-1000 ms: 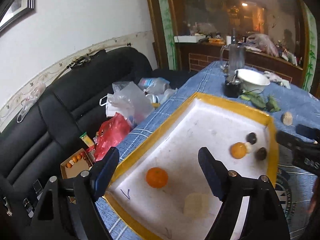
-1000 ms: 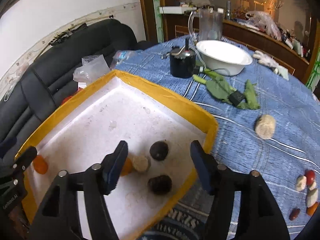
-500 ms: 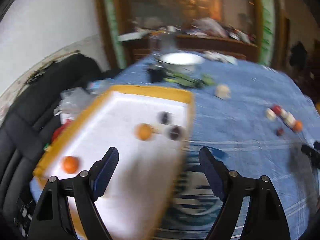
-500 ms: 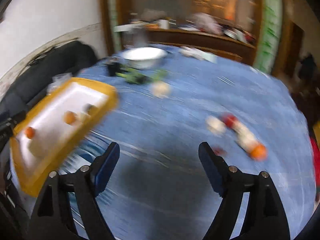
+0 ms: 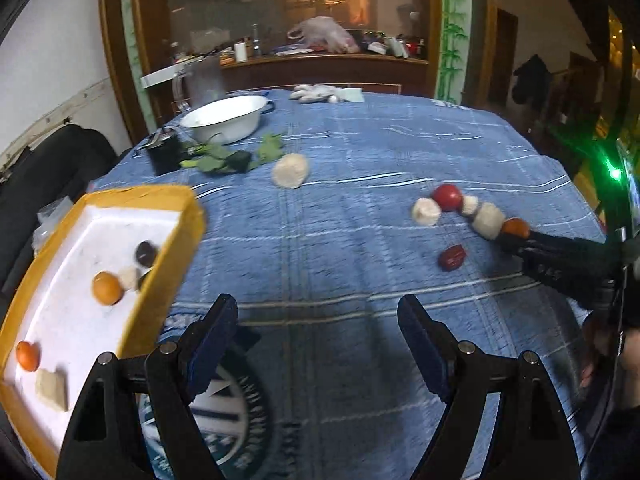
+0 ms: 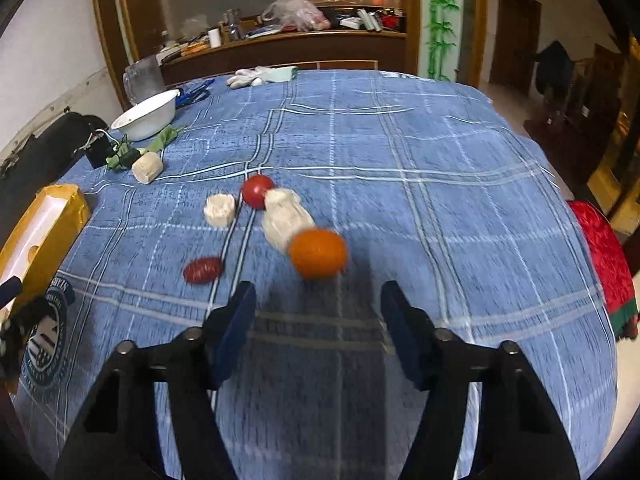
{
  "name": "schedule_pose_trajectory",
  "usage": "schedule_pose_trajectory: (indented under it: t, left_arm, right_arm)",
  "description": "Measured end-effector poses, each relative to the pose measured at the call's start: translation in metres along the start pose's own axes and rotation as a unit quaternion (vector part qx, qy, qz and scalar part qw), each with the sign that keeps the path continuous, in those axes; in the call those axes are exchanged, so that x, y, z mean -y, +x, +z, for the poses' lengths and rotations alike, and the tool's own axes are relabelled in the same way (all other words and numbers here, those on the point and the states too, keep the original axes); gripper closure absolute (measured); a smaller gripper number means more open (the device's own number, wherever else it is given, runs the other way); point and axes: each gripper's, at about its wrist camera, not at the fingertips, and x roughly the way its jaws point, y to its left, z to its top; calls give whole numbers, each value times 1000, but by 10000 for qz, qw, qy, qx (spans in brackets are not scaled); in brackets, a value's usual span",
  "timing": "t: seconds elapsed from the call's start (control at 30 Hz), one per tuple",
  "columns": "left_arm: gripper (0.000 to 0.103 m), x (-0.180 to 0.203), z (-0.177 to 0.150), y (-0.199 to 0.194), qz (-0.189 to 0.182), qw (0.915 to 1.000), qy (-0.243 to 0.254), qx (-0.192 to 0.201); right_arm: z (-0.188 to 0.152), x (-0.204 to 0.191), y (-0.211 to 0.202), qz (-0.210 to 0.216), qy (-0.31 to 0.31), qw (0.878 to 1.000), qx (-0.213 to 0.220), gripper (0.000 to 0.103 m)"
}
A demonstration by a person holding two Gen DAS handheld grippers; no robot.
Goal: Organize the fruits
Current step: 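Grasp a dark plum with the left tool while the right tool grasps an orange, then carry the plum in the left tool and the orange in the right tool over the tray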
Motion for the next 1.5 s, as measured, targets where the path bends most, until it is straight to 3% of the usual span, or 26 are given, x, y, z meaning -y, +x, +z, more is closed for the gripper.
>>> schedule_pose_trajectory:
  t: [0.1, 0.17, 0.37, 0.47, 0.53, 0.63, 0.93, 1.3, 1.5]
  left_arm:
    - [21, 15, 5, 11, -156, 9998, 91, -41]
    - [21, 29, 8, 19, -308, 9994, 155, -76]
    - [21, 71, 22, 38, -756, 9965, 357, -61]
    - [22, 85, 29, 55, -795, 9960, 385, -123]
    - [54, 89, 29, 68, -775, 9954, 474, -292]
    - [84, 90, 27, 74, -810, 9942, 567, -431]
    - [85, 72, 8, 46, -723, 9946, 577, -461]
    - [85, 13, -17, -6, -350, 9987, 204, -319]
    - [85, -12, -24, -21, -145, 9997, 6, -217]
  right_arm:
    - [6, -3, 14, -110, -79, 9999, -54, 50]
    - [10, 1, 25, -66, -6, 9998, -168, 66]
    - [7, 14, 14, 120, 195, 9997, 58, 68]
    - [9, 28, 2, 120, 443, 9985, 310, 67]
    - [9, 38, -3, 172, 631, 9969, 448, 67]
    - [11, 44, -4, 268, 762, 9954, 517, 67]
    - [12, 45, -9, 584, 846, 9929, 593, 67]
    - [9, 35, -4, 465, 700, 9956, 408, 67]
    - [-8, 7, -25, 523, 446, 9971, 315, 67]
